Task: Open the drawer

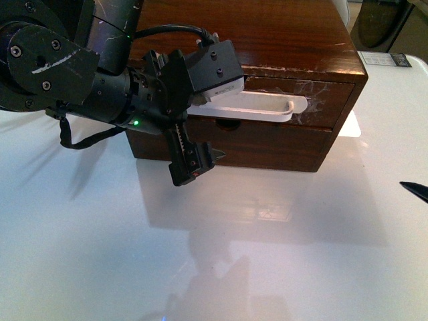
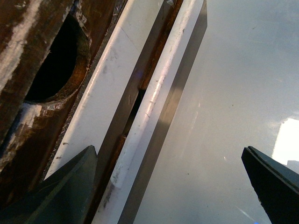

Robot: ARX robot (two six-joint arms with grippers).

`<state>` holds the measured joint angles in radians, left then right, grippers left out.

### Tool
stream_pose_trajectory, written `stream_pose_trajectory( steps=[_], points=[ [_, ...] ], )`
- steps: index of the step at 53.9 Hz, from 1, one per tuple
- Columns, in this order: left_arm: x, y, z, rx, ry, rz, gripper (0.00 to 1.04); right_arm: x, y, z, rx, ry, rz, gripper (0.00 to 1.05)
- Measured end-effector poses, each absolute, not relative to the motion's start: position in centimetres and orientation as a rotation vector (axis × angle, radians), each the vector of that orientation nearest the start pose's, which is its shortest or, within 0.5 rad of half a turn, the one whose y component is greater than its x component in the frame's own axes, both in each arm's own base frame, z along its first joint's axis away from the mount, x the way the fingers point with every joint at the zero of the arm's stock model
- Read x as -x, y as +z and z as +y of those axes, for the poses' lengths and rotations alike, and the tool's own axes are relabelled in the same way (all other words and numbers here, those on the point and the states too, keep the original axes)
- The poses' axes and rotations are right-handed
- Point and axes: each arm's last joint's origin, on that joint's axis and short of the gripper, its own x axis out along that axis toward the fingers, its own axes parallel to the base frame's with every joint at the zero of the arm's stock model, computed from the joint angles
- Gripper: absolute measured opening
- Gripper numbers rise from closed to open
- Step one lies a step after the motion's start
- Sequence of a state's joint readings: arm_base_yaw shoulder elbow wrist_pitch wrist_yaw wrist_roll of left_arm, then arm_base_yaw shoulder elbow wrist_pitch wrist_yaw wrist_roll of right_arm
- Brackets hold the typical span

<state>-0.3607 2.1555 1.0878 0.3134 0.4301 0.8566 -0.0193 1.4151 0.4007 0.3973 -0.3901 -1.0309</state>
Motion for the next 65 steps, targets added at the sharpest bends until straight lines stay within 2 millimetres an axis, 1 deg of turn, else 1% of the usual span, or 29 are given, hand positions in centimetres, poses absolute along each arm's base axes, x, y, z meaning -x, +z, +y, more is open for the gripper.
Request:
stream_pose_trajectory(
  steps=[10,22,33,44,54,65],
  points=[
    [-37.4,7.3,-15.4,-0.757,-1.035,0.401,0.96,-26.0,12.8,2.5,0.926,0.692,0.344,0.96],
    [-37.4,7.3,-15.5,-0.758,-1.035,0.401,0.96,-27.7,12.1,4.3,0.984,0.758,0.338,0.96],
    [-37.4,7.3,-15.5,-0.761,-1.034,0.402,0.96,-28.7,11.7,5.4,1.022,0.795,0.326,0.96],
    [-37.4,7.3,-15.6,-0.763,-1.034,0.401,0.96,-29.9,11.0,7.1,1.058,0.848,0.317,0.96],
    [-37.4,7.3,-15.6,-0.764,-1.034,0.401,0.96,-30.6,10.7,8.1,1.077,0.871,0.310,0.96],
    [-37.4,7.3,-15.6,-0.768,-1.036,0.400,0.96,-31.4,9.9,9.7,1.092,0.907,0.309,0.96]
  ],
)
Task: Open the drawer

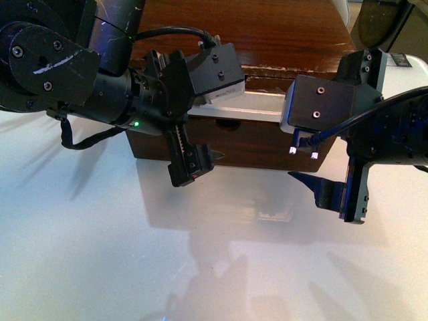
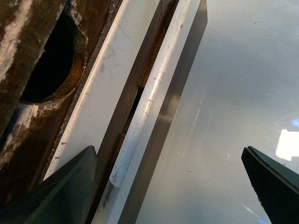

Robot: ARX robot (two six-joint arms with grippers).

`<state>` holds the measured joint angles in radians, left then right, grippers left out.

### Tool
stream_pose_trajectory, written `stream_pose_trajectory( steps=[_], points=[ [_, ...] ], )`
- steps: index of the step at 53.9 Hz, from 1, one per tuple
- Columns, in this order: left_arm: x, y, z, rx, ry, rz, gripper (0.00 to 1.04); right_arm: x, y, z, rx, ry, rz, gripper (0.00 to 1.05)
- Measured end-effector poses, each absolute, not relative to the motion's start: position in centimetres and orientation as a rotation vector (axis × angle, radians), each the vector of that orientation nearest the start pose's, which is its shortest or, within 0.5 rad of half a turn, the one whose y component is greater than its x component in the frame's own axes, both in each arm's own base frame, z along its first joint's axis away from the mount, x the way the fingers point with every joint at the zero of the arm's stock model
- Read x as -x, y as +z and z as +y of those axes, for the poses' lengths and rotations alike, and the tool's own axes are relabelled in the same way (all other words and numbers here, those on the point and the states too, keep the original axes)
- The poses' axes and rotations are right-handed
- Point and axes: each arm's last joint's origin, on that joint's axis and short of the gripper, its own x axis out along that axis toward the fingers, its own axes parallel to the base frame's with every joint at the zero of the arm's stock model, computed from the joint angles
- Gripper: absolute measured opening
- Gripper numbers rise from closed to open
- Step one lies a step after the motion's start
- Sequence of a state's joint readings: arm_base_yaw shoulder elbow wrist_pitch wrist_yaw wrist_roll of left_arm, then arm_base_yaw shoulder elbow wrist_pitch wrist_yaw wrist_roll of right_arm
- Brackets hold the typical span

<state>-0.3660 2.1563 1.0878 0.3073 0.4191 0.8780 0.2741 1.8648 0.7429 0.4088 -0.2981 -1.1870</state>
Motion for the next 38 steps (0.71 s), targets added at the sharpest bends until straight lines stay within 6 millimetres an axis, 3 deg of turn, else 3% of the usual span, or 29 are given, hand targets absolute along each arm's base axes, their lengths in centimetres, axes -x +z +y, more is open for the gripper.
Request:
stream_pose_trajectory(
  steps=[16,38],
  points=[
    [-37.3,7.2,-15.6,-0.776,-1.040,0.402,0.96,-32.2,9.2,11.3,1.109,0.941,0.304,0.96],
    [-37.3,7.2,-15.5,-0.781,-1.045,0.405,0.96,-33.5,8.7,12.0,1.137,0.973,0.307,0.96]
  ],
)
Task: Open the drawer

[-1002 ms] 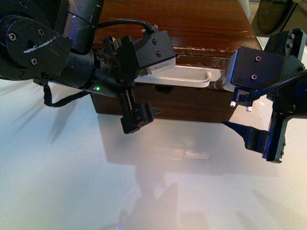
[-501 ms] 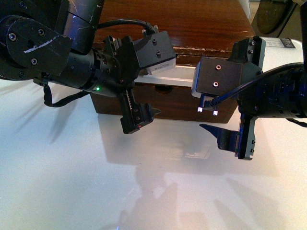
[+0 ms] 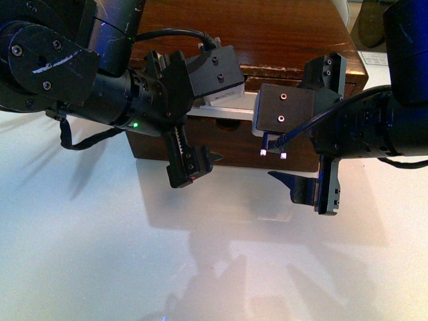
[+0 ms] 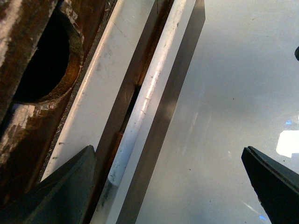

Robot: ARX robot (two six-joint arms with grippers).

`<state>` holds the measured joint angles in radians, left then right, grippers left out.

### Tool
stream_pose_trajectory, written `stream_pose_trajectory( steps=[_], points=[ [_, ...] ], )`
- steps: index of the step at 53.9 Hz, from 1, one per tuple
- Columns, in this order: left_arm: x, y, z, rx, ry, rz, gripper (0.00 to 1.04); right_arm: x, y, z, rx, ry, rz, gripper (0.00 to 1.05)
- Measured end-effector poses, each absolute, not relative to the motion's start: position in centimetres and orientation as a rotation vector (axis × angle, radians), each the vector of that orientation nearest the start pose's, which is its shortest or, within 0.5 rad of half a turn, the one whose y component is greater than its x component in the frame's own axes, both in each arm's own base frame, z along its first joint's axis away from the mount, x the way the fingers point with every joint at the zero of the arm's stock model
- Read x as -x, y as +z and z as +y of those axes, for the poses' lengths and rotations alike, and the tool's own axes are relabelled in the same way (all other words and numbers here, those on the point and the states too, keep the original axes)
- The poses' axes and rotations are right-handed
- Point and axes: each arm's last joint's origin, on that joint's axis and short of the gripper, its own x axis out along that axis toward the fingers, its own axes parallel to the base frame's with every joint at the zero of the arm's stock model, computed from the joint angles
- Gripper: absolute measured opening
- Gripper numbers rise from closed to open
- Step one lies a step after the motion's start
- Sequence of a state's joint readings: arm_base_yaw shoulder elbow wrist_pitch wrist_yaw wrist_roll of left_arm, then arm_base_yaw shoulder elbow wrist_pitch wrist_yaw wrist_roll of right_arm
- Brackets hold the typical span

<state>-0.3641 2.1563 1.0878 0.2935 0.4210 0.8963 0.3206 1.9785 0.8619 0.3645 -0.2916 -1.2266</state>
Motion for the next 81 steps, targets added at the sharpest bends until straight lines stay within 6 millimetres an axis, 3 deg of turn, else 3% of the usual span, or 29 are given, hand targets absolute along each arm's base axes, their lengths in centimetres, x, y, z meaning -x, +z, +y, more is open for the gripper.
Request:
stream_pose_trajectory(
  steps=[59,81],
  points=[
    [-37.5,7.2,-15.4,-0.805,-1.088,0.409,0.96,-34.1,7.2,12.7,1.233,1.068,0.257,0.96],
    [-36.7,6.8,-15.1,-0.813,-1.092,0.392,0.96,-32.7,6.6,12.8,1.222,1.067,0.253,0.96]
  ],
)
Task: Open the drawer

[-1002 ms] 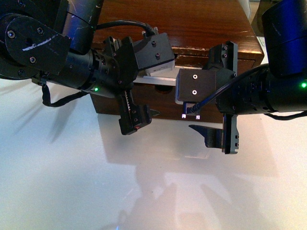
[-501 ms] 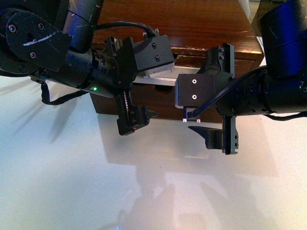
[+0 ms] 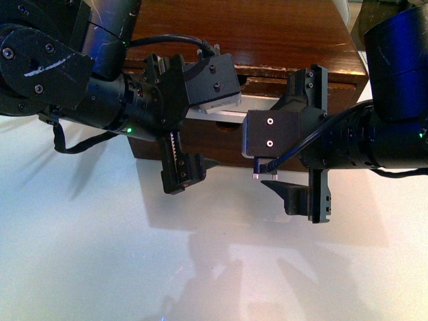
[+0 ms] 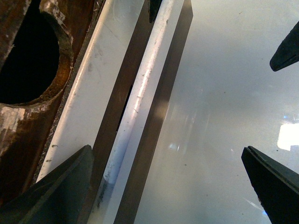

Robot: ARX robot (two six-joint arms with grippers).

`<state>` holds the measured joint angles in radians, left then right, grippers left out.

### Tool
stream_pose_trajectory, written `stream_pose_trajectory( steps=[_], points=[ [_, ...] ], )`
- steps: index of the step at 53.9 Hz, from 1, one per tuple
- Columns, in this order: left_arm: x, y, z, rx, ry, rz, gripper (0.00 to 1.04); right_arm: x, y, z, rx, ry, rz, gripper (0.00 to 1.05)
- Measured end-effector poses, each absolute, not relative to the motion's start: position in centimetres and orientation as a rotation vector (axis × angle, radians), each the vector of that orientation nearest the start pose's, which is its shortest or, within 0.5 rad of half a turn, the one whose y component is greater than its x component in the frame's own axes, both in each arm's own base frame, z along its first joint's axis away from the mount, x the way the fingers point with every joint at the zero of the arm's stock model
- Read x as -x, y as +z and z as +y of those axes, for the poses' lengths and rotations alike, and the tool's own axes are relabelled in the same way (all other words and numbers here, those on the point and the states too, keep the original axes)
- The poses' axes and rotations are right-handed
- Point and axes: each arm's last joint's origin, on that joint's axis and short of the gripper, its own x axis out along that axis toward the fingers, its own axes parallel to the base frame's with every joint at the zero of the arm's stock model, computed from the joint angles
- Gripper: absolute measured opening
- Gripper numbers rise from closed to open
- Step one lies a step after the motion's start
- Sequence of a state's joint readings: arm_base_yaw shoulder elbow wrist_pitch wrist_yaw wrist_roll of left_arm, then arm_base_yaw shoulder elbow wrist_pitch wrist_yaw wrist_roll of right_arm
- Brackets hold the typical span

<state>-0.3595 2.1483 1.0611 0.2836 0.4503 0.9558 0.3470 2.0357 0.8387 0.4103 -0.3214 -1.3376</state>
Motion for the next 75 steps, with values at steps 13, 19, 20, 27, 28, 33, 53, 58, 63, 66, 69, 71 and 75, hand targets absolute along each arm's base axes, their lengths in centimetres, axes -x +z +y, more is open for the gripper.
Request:
stream_pose_trajectory(
  steps=[13,19,20,27,28,33,53,58,63,66,69,71,75],
  points=[
    [-35.6,6.8,-14.9,-0.810,-1.104,0.399,0.96,-31.5,6.5,12.9,1.217,1.076,0.253,0.96],
    [-35.1,6.8,-14.8,-0.802,-1.110,0.398,0.96,-30.8,6.5,13.1,1.218,1.080,0.254,0.96],
    [-35.0,6.8,-14.7,-0.801,-1.110,0.398,0.96,-30.7,6.5,13.1,1.218,1.081,0.254,0.96],
    [-34.4,6.8,-14.5,-0.793,-1.109,0.399,0.96,-30.0,6.3,13.2,1.215,1.083,0.255,0.96],
    [-34.4,6.7,-14.5,-0.792,-1.108,0.397,0.96,-30.0,6.3,13.2,1.215,1.082,0.256,0.96],
    [-33.9,6.7,-14.3,-0.789,-1.106,0.395,0.96,-29.4,6.2,13.5,1.219,1.083,0.254,0.96],
    [-32.2,6.8,-13.7,-0.769,-1.118,0.409,0.96,-27.3,6.0,14.3,1.222,1.088,0.257,0.96],
    [-31.9,6.9,-13.6,-0.767,-1.123,0.413,0.96,-26.9,6.0,14.4,1.218,1.092,0.258,0.96],
    [-31.6,6.9,-13.5,-0.763,-1.130,0.417,0.96,-26.7,5.9,14.4,1.218,1.097,0.259,0.96],
    [-31.5,7.0,-13.5,-0.761,-1.134,0.418,0.96,-26.6,5.9,14.4,1.218,1.099,0.260,0.96],
    [-31.3,7.0,-13.4,-0.760,-1.136,0.420,0.96,-26.5,5.9,14.4,1.219,1.101,0.260,0.96],
    [-31.3,7.0,-13.4,-0.760,-1.137,0.419,0.96,-26.5,5.9,14.4,1.218,1.102,0.259,0.96],
    [-31.2,7.0,-13.4,-0.757,-1.140,0.419,0.96,-26.4,5.9,14.4,1.218,1.103,0.257,0.96]
  ],
)
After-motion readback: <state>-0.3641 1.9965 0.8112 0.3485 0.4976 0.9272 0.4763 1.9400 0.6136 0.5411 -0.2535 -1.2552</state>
